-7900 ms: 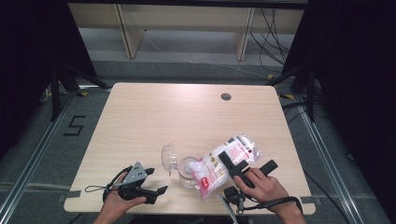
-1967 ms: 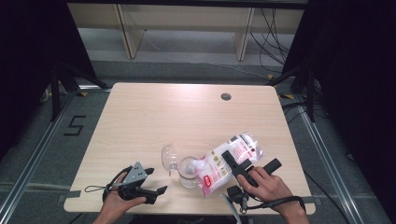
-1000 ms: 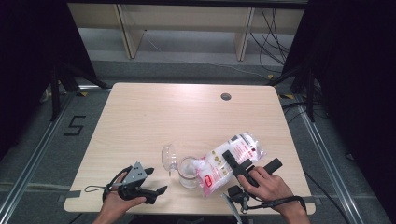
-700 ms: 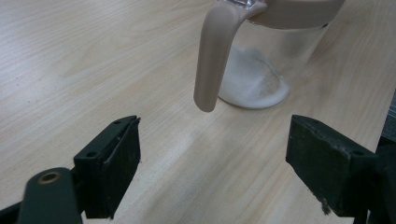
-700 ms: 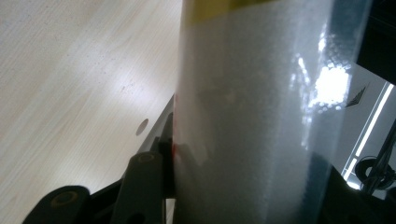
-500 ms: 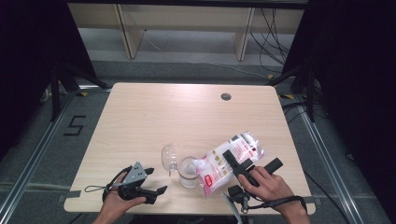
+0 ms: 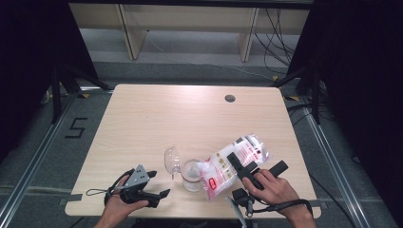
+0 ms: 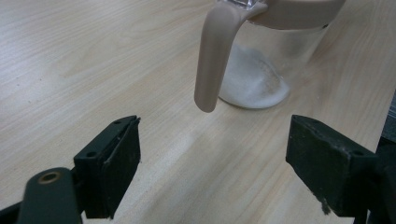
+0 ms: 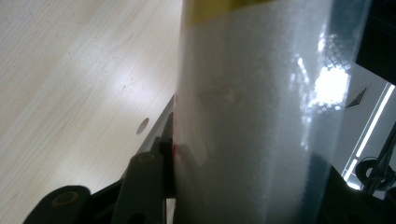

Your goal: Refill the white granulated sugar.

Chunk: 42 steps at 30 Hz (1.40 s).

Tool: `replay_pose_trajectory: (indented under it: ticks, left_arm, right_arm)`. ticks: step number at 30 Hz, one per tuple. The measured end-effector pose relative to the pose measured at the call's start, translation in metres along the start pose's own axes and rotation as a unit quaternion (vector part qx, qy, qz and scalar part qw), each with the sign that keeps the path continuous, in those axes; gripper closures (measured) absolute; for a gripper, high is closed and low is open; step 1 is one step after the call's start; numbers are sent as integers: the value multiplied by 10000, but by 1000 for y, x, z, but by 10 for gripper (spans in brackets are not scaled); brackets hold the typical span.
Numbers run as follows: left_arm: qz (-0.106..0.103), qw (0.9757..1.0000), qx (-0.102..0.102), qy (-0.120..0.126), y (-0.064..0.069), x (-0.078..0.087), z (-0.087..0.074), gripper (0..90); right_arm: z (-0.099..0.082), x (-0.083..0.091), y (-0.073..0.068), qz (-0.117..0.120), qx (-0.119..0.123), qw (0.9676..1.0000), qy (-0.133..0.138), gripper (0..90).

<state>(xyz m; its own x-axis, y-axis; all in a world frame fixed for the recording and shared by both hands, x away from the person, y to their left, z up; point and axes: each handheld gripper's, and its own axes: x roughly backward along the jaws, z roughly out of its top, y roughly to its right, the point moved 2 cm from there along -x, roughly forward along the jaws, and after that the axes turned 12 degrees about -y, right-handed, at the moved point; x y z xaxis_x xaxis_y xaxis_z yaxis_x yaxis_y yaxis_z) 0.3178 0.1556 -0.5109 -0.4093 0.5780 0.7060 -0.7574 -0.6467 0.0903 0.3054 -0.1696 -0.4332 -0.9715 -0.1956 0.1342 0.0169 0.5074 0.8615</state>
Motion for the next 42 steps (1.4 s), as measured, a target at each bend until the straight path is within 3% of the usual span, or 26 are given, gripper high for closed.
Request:
replay_pose_trajectory:
  ticks: [42]
  left_arm:
    - [-4,10000,-55,-14,0,1,0,175]
  right_arm:
    - [0,0,1,98,99,9999,-27,650]
